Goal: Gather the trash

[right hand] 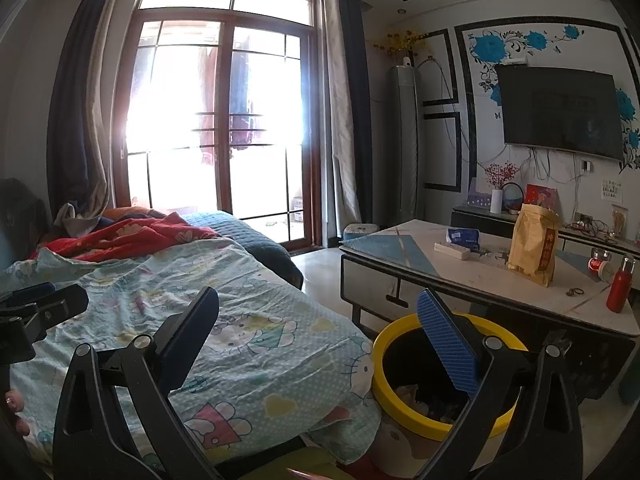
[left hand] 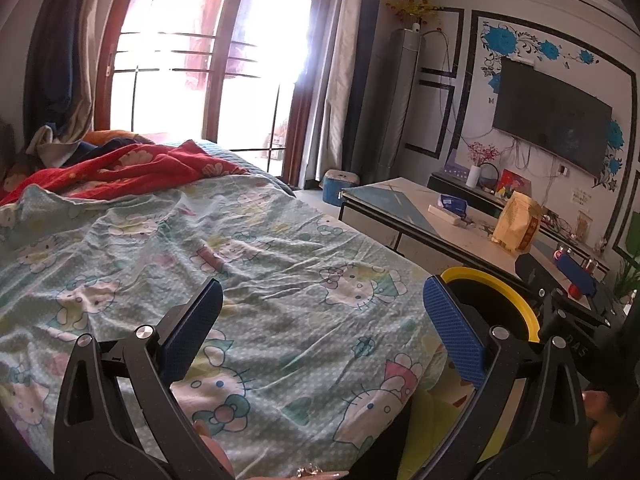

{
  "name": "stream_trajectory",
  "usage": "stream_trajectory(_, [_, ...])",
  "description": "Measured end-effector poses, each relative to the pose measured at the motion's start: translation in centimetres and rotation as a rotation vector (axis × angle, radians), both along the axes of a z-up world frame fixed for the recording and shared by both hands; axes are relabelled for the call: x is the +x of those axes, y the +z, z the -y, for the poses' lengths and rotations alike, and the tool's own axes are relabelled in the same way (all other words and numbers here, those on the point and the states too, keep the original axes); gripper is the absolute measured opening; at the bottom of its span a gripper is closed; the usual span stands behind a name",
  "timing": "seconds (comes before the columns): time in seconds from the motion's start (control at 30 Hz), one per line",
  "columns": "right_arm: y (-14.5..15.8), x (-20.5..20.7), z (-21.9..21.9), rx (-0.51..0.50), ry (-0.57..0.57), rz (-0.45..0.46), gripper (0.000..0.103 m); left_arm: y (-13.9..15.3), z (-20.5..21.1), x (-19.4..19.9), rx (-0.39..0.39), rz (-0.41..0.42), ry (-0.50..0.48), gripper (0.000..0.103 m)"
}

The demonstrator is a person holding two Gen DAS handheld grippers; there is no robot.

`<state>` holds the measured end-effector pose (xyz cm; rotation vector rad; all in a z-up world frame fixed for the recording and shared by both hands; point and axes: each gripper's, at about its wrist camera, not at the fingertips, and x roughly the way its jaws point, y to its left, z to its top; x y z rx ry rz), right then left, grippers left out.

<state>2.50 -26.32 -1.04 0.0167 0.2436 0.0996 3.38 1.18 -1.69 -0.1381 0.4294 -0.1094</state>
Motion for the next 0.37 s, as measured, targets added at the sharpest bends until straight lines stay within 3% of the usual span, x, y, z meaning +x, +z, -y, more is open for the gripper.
stream_trajectory(0.2, [0.0,0.2,-0.3,-0.007,0.007,-0.008,0.097,0.5,-1.5,0.3,-0.035,-0.03,0.029,0.092])
stream_trajectory(0.3, [0.4,0.8,-0.9,-0.005,0.029,-0.029,0.097,1.3,-5.2,0.5,-0.056,-0.077,0.115,0.092])
stream_trajectory(0.37, [1.1,1.6,-2.4,-0.015,0.078,-0.045,0.097,2.1,-9.9,-0.4,-0.048,-0.09,0.251,0.092])
